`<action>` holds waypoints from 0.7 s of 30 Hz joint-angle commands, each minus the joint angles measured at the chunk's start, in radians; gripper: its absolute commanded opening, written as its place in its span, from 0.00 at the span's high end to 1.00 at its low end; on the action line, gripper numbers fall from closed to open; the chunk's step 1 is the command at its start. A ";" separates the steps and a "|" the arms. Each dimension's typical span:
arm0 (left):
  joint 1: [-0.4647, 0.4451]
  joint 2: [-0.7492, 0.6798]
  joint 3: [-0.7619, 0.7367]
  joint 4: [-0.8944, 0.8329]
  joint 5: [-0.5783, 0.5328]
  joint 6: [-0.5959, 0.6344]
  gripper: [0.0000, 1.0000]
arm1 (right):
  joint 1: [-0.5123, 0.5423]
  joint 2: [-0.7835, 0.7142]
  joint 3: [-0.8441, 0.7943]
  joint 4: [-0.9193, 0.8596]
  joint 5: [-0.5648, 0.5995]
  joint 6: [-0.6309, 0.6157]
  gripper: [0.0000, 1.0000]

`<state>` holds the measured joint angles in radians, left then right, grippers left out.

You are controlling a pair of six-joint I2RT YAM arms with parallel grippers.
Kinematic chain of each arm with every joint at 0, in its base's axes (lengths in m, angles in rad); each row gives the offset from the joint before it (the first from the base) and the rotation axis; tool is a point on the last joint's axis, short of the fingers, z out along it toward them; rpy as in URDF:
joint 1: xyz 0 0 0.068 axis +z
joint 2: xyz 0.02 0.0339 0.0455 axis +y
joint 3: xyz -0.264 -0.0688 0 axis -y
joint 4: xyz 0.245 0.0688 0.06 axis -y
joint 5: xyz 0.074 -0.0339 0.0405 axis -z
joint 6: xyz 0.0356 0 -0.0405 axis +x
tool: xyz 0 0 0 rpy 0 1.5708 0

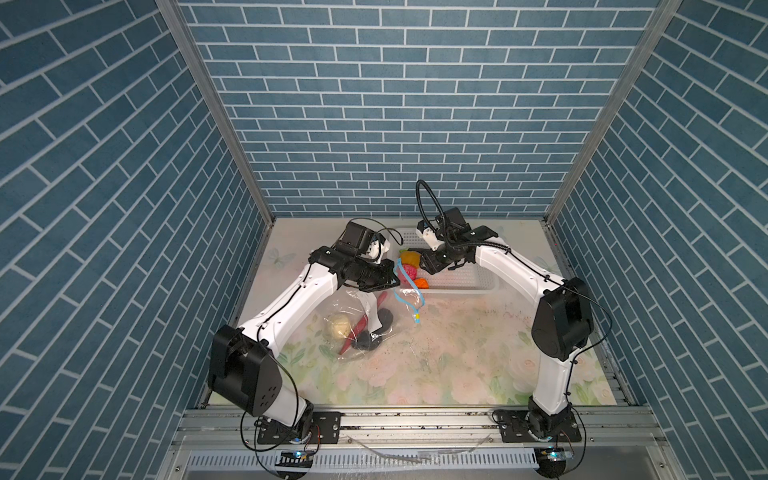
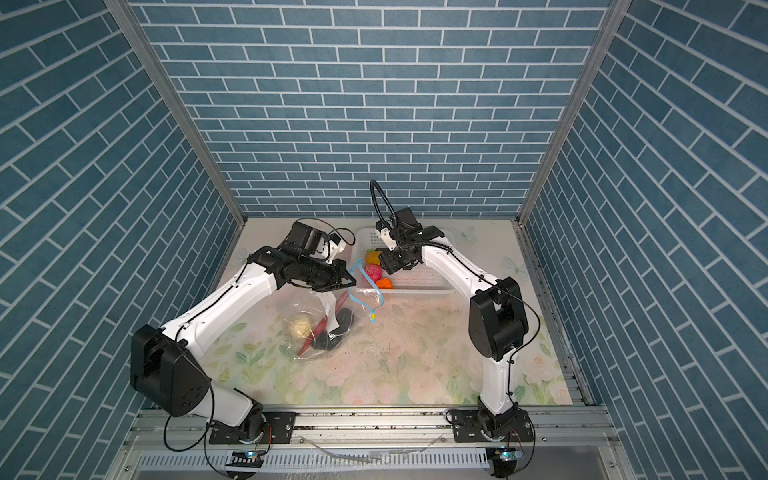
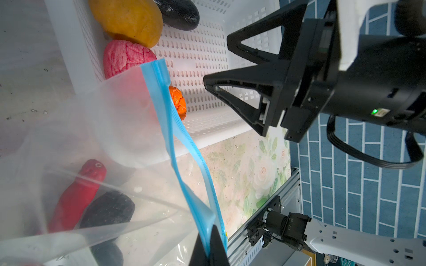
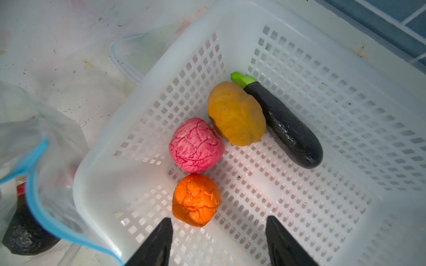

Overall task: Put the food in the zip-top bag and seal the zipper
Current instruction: 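Raise the open right gripper and move it back over the basket, then lower the right gripper onto the yellow squash and close on it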

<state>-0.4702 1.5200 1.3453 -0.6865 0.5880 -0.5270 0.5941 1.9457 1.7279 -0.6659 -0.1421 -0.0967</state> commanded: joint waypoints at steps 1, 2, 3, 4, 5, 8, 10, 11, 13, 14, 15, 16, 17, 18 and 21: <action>-0.003 -0.027 -0.002 -0.020 -0.006 0.009 1.00 | -0.005 0.051 0.073 0.006 0.003 -0.089 0.33; -0.001 -0.027 0.000 -0.021 -0.007 0.009 1.00 | -0.007 0.065 0.087 0.003 0.001 -0.095 0.34; -0.001 -0.026 0.001 -0.025 -0.008 0.010 1.00 | -0.007 0.081 0.105 -0.001 -0.006 -0.101 0.33; -0.001 -0.025 0.002 -0.027 -0.009 0.010 1.00 | -0.006 0.097 0.121 -0.004 -0.010 -0.105 0.33; 0.000 -0.025 0.002 -0.031 -0.010 0.011 1.00 | -0.006 0.110 0.135 -0.003 -0.015 -0.108 0.33; 0.002 -0.024 0.003 -0.037 -0.011 0.010 1.00 | -0.007 0.156 0.179 -0.005 -0.032 -0.118 0.33; 0.004 -0.024 0.005 -0.041 -0.014 0.012 1.00 | -0.007 0.193 0.218 -0.016 -0.044 -0.121 0.34; 0.005 -0.024 0.003 -0.043 -0.015 0.012 1.00 | -0.008 0.207 0.234 -0.020 -0.046 -0.124 0.34; 0.007 -0.024 0.003 -0.046 -0.017 0.012 1.00 | -0.008 0.238 0.267 -0.030 -0.053 -0.126 0.34; 0.008 -0.025 0.003 -0.048 -0.019 0.012 1.00 | -0.007 0.256 0.283 -0.034 -0.052 -0.130 0.34; 0.007 -0.024 0.002 -0.050 -0.019 0.012 1.00 | -0.008 0.285 0.301 -0.040 -0.050 -0.132 0.34; 0.010 -0.024 0.002 -0.050 -0.020 0.012 1.00 | -0.007 0.299 0.316 -0.045 -0.046 -0.134 0.34; 0.010 -0.024 0.001 -0.050 -0.020 0.012 1.00 | -0.008 0.314 0.330 -0.047 -0.039 -0.138 0.34; 0.011 -0.026 -0.001 -0.050 -0.022 0.012 1.00 | -0.007 0.328 0.347 -0.050 -0.031 -0.142 0.34; 0.011 -0.024 -0.003 -0.050 -0.023 0.012 1.00 | -0.008 0.374 0.395 -0.061 -0.010 -0.155 0.34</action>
<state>-0.4633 1.5196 1.3453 -0.7078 0.5766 -0.5270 0.5884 2.2818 2.0533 -0.6884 -0.1665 -0.1879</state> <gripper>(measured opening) 0.048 0.657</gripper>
